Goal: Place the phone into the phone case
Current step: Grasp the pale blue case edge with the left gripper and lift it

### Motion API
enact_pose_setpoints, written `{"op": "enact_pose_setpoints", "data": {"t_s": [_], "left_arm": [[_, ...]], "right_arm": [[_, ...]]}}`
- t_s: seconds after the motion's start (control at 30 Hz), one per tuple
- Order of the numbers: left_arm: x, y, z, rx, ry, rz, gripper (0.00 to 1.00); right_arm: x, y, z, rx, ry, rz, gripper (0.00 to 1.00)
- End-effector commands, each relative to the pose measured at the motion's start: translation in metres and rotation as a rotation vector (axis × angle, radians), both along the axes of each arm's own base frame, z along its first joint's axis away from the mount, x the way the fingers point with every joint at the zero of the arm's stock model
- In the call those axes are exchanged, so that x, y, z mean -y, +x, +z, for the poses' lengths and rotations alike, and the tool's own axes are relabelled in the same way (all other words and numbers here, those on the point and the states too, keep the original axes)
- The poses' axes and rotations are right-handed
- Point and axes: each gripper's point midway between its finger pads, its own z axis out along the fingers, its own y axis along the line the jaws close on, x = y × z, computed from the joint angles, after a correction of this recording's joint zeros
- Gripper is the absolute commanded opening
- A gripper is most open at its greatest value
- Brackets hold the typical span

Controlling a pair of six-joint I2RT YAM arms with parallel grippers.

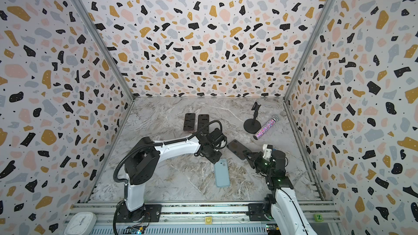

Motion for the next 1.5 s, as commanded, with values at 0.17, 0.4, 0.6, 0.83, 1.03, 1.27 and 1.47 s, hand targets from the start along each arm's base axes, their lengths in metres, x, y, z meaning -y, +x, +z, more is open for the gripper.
{"op": "enact_pose_setpoints", "data": {"t_s": [0.17,0.4,0.6,0.83,1.03,1.27,1.47], "left_arm": [[0.010,0.002,-0.007,0.004,0.002,-0.023,0.41],[0.010,-0.003,-0.014,-0.015,-0.005,-0.028,0.31],[0.007,-0.008,-0.017,-0.024,-0.013,-0.016,0.19],[-0.006,-0.010,-0.021,-0.012,0.014,0.009,0.12],[-0.051,0.003,-0.013,-0.009,-0.003,0.249,0.07],[-0.120,-0.001,-0.013,-0.037,-0.118,0.608,0.03],[-0.150,-0.013,-0.014,-0.025,-0.145,0.742,0.03]], "right_arm": [[-0.001,0.007,0.028,0.099,-0.008,0.021,0.00],[-0.001,0.009,0.028,0.098,-0.010,0.018,0.00],[0.000,0.009,0.026,0.089,-0.014,0.015,0.00],[-0.001,0.007,0.026,0.090,-0.025,0.025,0.00],[-0.005,0.011,0.039,0.108,-0.048,0.065,0.00],[-0.048,0.003,0.057,0.171,-0.040,0.283,0.00],[-0.102,-0.012,0.054,0.169,-0.024,0.504,0.00]]}}
